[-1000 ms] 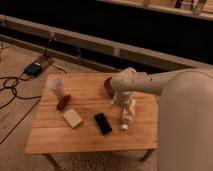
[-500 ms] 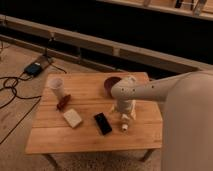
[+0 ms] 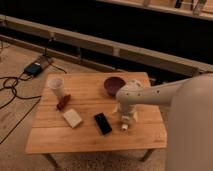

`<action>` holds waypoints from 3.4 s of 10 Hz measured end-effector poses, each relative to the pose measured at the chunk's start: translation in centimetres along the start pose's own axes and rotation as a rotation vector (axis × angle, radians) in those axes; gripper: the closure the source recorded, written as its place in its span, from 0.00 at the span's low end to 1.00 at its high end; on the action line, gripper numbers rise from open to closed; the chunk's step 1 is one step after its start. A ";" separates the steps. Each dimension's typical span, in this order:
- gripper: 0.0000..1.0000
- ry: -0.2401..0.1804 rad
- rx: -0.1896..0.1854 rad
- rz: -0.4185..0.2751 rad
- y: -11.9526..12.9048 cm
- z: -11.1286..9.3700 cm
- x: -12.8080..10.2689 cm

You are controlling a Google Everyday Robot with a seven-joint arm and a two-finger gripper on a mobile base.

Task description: Stand the bottle upright

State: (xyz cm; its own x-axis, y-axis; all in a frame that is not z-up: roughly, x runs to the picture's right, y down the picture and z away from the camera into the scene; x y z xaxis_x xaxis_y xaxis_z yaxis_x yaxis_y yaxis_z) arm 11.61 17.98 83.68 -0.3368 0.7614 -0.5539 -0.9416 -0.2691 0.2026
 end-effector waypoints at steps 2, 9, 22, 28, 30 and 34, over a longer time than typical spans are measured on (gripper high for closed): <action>0.20 0.014 0.005 -0.010 -0.4 0.9 0.1; 0.76 0.032 -0.005 -0.005 -1.0 1.0 -0.9; 1.00 0.209 -0.233 0.203 1.3 -10.3 -2.0; 1.00 0.488 -0.430 0.328 2.5 -11.9 -1.9; 1.00 0.561 -0.482 0.364 2.3 -11.2 -2.0; 1.00 0.674 -0.596 0.452 1.6 -9.5 -3.1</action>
State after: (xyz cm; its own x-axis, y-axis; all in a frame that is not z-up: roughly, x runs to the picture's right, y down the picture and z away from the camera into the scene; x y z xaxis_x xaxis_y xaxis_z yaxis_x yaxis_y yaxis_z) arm 11.10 9.59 77.99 -0.4222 0.0727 -0.9036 -0.5120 -0.8417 0.1715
